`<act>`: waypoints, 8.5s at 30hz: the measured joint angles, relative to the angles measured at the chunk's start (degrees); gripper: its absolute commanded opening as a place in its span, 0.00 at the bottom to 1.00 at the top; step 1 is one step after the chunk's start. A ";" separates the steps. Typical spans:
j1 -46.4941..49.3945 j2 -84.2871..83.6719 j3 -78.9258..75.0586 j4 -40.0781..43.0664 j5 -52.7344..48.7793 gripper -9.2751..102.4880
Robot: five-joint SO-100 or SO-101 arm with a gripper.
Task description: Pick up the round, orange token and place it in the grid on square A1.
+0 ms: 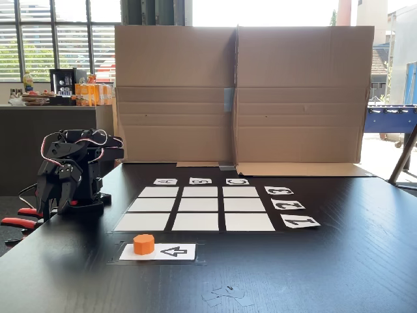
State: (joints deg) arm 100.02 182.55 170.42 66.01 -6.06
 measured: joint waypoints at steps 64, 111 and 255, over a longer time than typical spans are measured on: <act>-31.99 -110.83 -101.16 22.24 7.73 0.42; -42.19 -132.89 -116.72 22.15 7.21 0.43; -61.17 -78.13 -39.55 0.09 9.67 0.13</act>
State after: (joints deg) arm 38.85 104.41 130.87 66.09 3.60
